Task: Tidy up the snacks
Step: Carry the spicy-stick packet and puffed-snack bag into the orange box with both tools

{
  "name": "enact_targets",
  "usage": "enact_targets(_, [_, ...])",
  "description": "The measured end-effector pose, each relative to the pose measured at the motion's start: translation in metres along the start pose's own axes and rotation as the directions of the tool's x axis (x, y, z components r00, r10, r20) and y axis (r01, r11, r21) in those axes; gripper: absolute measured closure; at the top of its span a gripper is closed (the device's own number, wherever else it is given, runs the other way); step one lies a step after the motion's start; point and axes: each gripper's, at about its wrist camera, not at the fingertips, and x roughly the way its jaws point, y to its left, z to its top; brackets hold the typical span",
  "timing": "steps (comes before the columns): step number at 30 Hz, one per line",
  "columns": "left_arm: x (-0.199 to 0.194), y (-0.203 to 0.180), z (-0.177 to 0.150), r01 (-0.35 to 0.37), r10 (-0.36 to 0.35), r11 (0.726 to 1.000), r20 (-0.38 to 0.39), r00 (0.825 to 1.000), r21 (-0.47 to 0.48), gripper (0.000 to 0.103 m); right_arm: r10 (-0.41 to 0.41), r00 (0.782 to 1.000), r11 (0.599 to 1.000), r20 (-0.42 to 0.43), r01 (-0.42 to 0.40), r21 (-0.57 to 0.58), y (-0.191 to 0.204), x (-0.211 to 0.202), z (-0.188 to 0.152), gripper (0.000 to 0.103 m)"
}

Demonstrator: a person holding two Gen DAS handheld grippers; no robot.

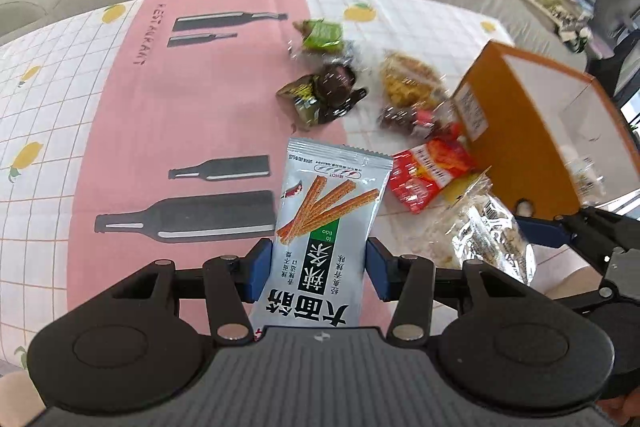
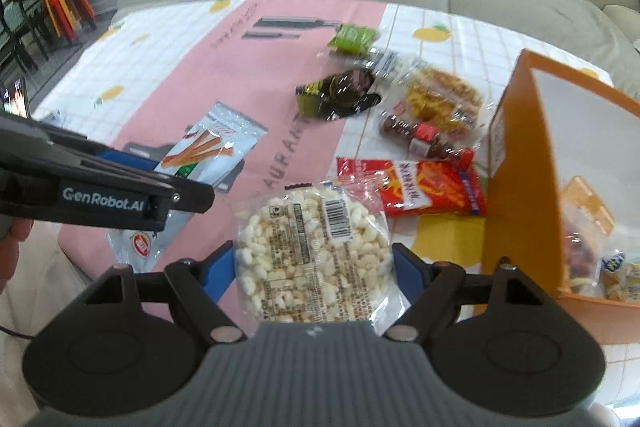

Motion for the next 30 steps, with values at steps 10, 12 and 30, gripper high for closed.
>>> enact_targets(10, [-0.037,-0.040,0.018,0.094,-0.096,0.995,0.065,0.993,0.029,0.046,-0.037,0.998,0.999,0.058,0.036,0.025,-0.026,-0.057,0.004,0.025])
enact_targets(12, [-0.041,-0.050,0.023,0.120,-0.123,0.992,0.072,0.990,0.037,0.046,-0.035,0.997,0.999,0.069,0.033,0.041,-0.036,-0.069,0.006,0.025])
enact_targets(30, [-0.044,-0.167,0.091,0.362,-0.373,0.920,0.057,0.926,0.149,0.046,-0.220,0.971,0.969,0.087,0.208,0.134,-0.155,-0.143,0.015,0.024])
